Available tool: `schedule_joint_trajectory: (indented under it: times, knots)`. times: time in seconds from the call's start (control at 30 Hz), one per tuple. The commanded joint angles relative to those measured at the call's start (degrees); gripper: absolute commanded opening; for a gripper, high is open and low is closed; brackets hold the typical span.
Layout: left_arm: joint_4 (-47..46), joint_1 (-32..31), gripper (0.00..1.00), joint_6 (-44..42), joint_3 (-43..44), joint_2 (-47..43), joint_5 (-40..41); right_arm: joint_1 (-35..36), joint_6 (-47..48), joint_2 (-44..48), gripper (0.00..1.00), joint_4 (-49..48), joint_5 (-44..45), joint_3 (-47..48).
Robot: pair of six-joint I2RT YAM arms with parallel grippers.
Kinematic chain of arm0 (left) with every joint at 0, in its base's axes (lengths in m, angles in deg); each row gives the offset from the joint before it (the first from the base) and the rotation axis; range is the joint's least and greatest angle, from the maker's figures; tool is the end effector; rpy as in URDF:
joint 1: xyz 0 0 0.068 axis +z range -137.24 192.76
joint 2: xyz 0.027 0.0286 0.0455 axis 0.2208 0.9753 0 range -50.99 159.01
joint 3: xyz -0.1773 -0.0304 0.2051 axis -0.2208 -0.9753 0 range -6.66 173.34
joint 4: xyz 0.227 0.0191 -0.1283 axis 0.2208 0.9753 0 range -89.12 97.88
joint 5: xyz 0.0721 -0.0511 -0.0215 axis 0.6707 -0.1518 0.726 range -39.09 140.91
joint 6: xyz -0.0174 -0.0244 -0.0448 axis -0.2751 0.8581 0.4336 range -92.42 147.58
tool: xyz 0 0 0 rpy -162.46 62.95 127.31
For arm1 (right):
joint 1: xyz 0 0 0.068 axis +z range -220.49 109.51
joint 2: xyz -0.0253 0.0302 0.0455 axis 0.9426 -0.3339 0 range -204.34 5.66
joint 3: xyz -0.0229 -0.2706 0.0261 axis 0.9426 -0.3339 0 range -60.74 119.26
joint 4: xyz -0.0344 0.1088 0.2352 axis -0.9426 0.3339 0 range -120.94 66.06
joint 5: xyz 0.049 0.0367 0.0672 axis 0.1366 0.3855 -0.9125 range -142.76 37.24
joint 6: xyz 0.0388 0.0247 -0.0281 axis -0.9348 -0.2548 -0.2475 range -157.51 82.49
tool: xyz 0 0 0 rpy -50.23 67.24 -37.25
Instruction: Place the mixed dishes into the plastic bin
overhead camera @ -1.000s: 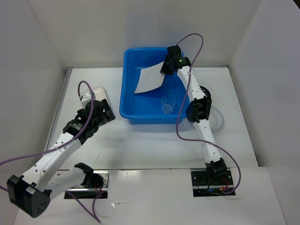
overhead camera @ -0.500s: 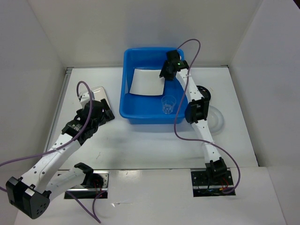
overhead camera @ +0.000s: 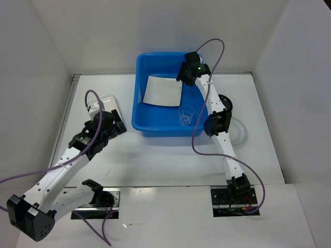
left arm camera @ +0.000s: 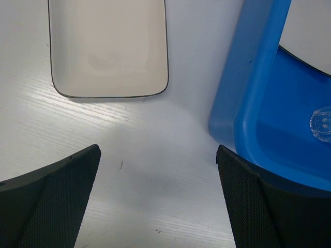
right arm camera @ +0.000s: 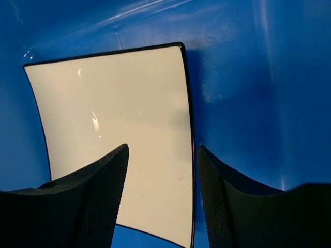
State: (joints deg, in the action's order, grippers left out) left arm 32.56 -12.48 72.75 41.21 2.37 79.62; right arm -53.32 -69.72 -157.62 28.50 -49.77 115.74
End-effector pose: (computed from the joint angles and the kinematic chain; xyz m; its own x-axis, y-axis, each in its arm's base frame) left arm 0.1845 -0.0682 0.2980 -0.4049 -0.4969 -0.7676 -0.3680 0.8570 -0.3606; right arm 0.5485 0.1676 0.2246 -0.7227 0.3338 -0.6052 0.1475 0.9300 0.3368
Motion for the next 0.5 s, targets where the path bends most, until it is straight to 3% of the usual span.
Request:
schedule_joint_trajectory:
  times: [0.0, 0.27, 0.47]
  knots:
    - [-1.79, -0.17, 1.0, 0.01, -0.33, -0.81, 1.09, 0.23, 1.0, 5.95, 0.61, 2.17, 2.47, 3.08]
    - [-2.33, -0.17, 1.0, 0.54, -0.33, -0.81, 1.09, 3.74, 2.76, 19.04, 0.63, 5.85, 8.51, 2.55]
    - [-2.33, -0.17, 1.0, 0.54, -0.86, -0.81, 1.09, 8.14, 5.84, 34.59, 0.67, 5.34, 11.42, -10.42]
